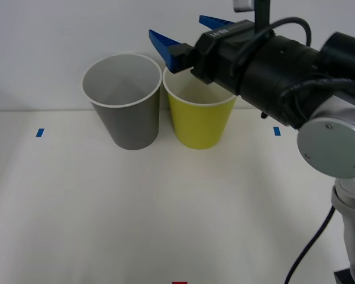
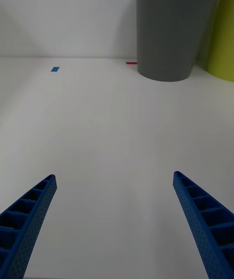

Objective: Put cans in the gray bin and PET bottles in the light green bin.

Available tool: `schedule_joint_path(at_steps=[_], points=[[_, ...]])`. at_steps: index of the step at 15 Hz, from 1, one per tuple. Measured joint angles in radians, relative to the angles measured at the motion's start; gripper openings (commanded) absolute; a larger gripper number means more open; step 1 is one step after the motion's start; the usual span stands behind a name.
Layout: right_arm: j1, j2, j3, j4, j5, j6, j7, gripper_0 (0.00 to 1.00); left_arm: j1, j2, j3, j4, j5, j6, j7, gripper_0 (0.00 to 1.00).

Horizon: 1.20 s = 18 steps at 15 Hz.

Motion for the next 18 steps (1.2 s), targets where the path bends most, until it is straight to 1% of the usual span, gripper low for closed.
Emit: schedule_joint_path(at_steps=[2, 4, 5, 7, 9, 14, 16, 18], points=[[0.109, -0.031, -0.026, -0.107, 0.029, 0.001, -0.007, 1.0, 0.0, 0.0, 0.0, 0.0, 0.0, 0.0, 0.0, 0.82], [0.207, -0.05, -0.036, -0.204, 0.107, 0.002, -0.027, 1.0, 0.0, 0.0, 0.0, 0.0, 0.0, 0.0, 0.0, 0.82], [0.259, -0.054, -0.037, -0.245, 0.151, 0.003, -0.062, 1.0, 0.0, 0.0, 0.0, 0.0, 0.0, 0.0, 0.0, 0.82], [0.362, -0.058, -0.038, -0.28, 0.228, 0.003, -0.106, 1.0, 0.0, 0.0, 0.0, 0.0, 0.0, 0.0, 0.0, 0.82], [0.452, -0.058, -0.038, -0.283, 0.261, -0.024, -0.115, 1.0, 0.0, 0.0, 0.0, 0.0, 0.0, 0.0, 0.0, 0.82], [0.666, -0.056, -0.035, -0.284, 0.287, -0.299, -0.095, 1.0, 0.0, 0.0, 0.0, 0.0, 0.0, 0.0, 0.0, 0.82], [0.722, -0.057, -0.028, -0.282, 0.296, -0.43, -0.081, 1.0, 0.0, 0.0, 0.0, 0.0, 0.0, 0.0, 0.0, 0.83], [0.785, -0.071, -0.012, -0.248, 0.315, -0.576, -0.062, 1.0, 0.0, 0.0, 0.0, 0.0, 0.0, 0.0, 0.0, 0.82]])
